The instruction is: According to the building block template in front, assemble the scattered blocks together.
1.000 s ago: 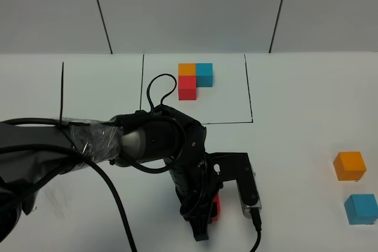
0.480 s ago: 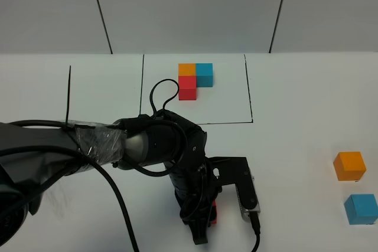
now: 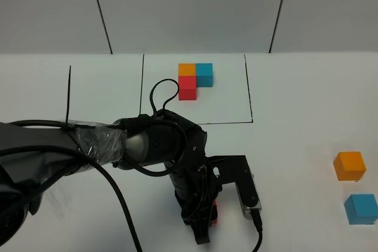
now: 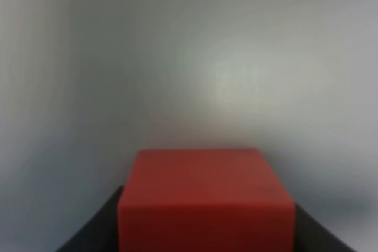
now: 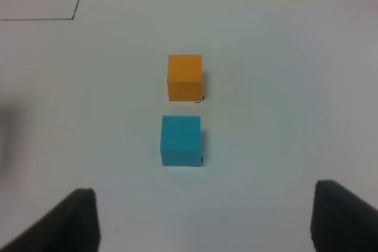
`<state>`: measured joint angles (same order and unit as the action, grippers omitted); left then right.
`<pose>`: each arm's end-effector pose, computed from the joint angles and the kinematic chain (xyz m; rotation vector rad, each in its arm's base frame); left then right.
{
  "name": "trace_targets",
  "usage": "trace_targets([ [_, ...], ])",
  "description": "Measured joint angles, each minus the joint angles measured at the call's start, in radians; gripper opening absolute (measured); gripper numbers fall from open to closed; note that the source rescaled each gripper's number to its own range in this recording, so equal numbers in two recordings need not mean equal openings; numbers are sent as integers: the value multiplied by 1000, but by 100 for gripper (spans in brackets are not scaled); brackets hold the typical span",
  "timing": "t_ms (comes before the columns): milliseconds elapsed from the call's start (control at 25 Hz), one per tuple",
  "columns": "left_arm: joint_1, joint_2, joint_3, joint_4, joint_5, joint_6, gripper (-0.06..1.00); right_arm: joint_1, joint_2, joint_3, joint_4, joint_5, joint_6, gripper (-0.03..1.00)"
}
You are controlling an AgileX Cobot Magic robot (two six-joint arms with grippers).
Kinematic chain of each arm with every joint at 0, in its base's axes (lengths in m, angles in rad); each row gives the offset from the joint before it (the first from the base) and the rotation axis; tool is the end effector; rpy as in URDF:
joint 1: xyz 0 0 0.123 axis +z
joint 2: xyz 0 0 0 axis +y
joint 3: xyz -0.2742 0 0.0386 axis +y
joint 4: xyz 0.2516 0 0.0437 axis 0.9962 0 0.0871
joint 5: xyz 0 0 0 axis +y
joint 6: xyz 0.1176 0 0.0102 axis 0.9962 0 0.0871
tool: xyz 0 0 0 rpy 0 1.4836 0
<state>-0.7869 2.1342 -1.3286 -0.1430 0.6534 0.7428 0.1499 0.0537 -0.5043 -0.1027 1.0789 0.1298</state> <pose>0.2812 -0.2966 0.0678 1.9226 2.2261 -0.1510 0.0378 -0.0051 0.2648 -0.0183 2.1075 0.0430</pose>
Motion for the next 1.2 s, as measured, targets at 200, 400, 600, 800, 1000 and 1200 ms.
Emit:
trace_targets([
  [200,-1,0,0,-13,25,-32,70,0,0,0,0,0,0,52],
  [400,-2,-8,-1,-7,33,-43,99,0,0,0,0,0,0,52],
  [600,-1,-63,11,45,49,-74,100,0,0,0,0,0,0,52],
  [800,-1,-205,11,126,32,-174,100,0,0,0,0,0,0,52],
  [1000,6,-361,11,182,42,-317,100,0,0,0,0,0,0,52],
  [1200,70,-483,11,335,138,-624,100,0,0,0,0,0,0,52],
])
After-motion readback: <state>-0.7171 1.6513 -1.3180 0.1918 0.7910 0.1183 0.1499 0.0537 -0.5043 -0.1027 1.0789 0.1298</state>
